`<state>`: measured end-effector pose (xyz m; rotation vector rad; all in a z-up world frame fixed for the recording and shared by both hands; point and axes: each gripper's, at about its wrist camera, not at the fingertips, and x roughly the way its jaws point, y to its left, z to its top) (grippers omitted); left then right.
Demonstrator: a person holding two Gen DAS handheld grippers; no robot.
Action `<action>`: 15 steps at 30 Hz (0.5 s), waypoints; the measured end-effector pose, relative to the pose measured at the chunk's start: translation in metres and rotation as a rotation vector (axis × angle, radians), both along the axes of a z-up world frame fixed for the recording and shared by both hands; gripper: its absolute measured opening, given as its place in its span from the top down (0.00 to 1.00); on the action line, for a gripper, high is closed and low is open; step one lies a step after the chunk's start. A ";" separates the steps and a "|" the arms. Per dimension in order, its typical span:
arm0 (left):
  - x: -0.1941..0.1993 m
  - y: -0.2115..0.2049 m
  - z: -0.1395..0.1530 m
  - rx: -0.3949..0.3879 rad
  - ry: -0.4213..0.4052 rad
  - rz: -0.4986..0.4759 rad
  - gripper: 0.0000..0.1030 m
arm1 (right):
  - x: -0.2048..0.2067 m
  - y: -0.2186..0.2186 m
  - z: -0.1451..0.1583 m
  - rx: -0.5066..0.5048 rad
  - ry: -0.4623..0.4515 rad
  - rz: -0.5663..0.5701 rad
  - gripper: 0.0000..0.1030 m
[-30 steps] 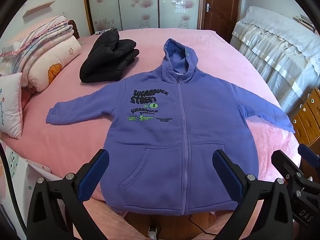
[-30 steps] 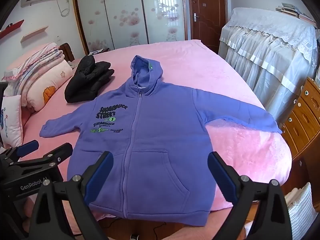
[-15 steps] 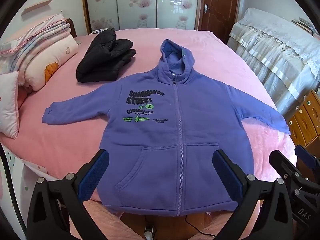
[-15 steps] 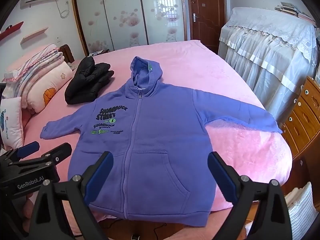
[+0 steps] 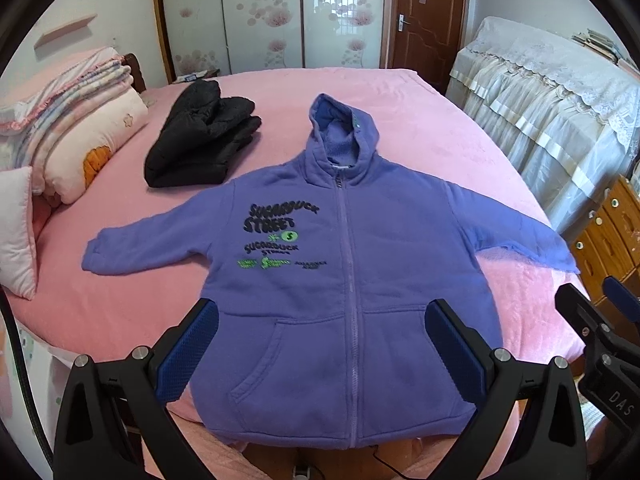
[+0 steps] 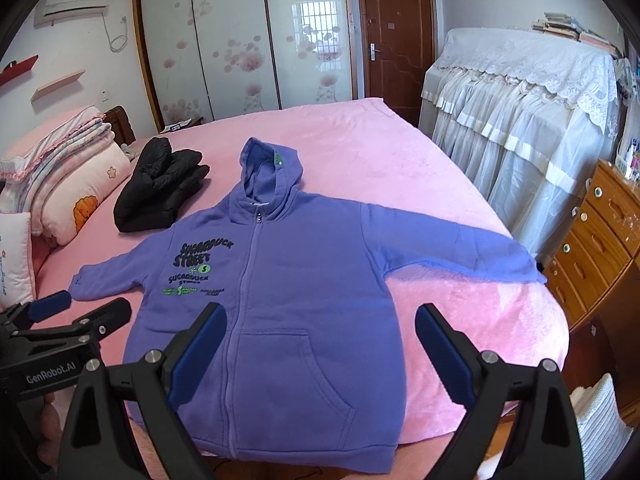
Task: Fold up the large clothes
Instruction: 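Move both grippers over the spread purple hoodie toward its sleeve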
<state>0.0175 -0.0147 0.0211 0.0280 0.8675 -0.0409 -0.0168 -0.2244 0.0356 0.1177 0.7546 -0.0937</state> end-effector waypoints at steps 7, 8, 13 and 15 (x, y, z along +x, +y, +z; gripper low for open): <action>0.005 0.003 -0.004 0.006 0.013 0.008 0.00 | 0.010 0.003 0.006 0.010 0.001 0.043 0.07; 0.005 0.004 -0.004 0.008 0.012 0.018 0.00 | 0.010 0.005 0.007 0.002 -0.003 0.046 0.07; 0.005 0.010 -0.005 -0.016 0.004 0.055 0.00 | 0.011 0.010 0.007 -0.010 -0.004 0.061 0.07; 0.004 0.013 -0.005 -0.031 -0.005 0.064 0.00 | 0.011 0.012 0.007 -0.011 0.002 0.066 0.07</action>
